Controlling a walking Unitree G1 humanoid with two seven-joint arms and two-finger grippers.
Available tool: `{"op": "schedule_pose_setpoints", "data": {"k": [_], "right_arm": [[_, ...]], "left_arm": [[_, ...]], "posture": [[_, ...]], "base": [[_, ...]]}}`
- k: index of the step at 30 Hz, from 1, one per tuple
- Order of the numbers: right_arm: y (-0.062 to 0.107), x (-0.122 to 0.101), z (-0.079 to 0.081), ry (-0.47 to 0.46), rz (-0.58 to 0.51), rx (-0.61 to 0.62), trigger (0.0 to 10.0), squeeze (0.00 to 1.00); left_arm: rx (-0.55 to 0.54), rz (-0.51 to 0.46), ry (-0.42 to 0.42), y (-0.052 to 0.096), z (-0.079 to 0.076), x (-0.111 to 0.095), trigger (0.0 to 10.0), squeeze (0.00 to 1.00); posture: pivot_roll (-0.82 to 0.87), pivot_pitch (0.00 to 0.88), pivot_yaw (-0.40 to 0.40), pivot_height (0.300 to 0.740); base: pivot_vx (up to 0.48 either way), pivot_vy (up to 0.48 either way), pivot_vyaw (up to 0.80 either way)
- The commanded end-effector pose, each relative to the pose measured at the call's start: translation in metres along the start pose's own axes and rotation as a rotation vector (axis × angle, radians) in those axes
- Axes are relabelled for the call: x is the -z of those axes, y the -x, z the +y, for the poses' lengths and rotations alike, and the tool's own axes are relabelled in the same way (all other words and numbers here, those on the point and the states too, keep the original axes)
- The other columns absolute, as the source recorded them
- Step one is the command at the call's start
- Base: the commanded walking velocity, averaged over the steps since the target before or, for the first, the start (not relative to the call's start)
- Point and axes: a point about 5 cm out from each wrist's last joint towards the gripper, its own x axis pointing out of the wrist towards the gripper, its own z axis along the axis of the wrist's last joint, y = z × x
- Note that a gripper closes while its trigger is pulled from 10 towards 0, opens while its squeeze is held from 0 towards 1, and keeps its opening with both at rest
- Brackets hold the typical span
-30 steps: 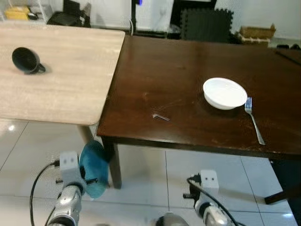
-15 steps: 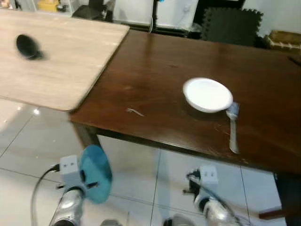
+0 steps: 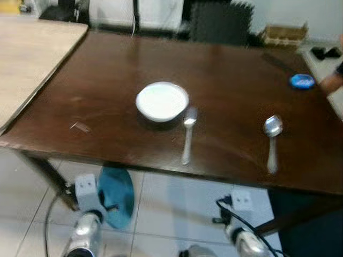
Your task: Setting the table
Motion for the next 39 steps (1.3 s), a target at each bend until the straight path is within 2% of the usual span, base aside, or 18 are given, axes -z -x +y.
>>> {"op": "schedule_pose_setpoints", "data": {"k": [1, 4, 7, 12, 18, 27, 39], "right_arm": [[0.0012, 0.0062, 0.0064, -0.015, 0.022, -0.011, 10.0, 0.0], [0.0014, 0.0067, 0.0065, -0.015, 0.024, -0.01, 10.0, 0.0], [0.0021, 0.0084, 0.0072, -0.016, 0.028, -0.011, 10.0, 0.0], [0.0023, 0.0093, 0.0075, -0.016, 0.033, -0.011, 10.0, 0.0], [0.0025, 0.0099, 0.0079, -0.016, 0.035, -0.011, 10.0, 0.0], [0.0018, 0.0094, 0.0095, -0.017, 0.037, -0.013, 10.0, 0.0], [0.0043, 0.0137, 0.0065, -0.015, 0.05, -0.008, 10.0, 0.0]], "left_arm": [[-0.023, 0.013, -0.007, 0.0022, 0.0087, 0.003, 10.0, 0.0], [-0.026, 0.014, -0.007, 0.0027, 0.0097, 0.0036, 10.0, 0.0], [-0.045, 0.028, 0.026, 0.004, 0.0132, 0.0067, 10.0, 0.0], [-0.042, 0.047, 0.022, 0.005, 0.0143, 0.0097, 10.0, 0.0], [-0.053, 0.049, 0.02, 0.0059, 0.0168, 0.0105, 10.0, 0.0], [-0.053, 0.042, 0.017, 0.0053, 0.0179, 0.0085, 10.0, 0.0], [-0.004, 0.063, -0.068, 0.0062, 0.0132, 0.0121, 10.0, 0.0]], "posture": [[0.04, 0.035, 0.004, 0.74], [0.04, 0.035, 0.004, 0.74], [0.04, 0.035, 0.004, 0.74], [0.03, 0.039, 0.004, 0.74], [0.04, 0.042, 0.003, 0.74], [0.04, 0.037, 0.006, 0.74], [0.04, 0.032, 0.01, 0.74]], "base": [[0.0, -0.48, 0.0], [0.0, -0.42, 0.0], [0.0, 0.0, 0.0], [0.0, 0.0, 0.0], [0.0, 0.456, 0.0], [0.0, 0.0, 0.0], [0.0, 0.0, 0.0]]}}
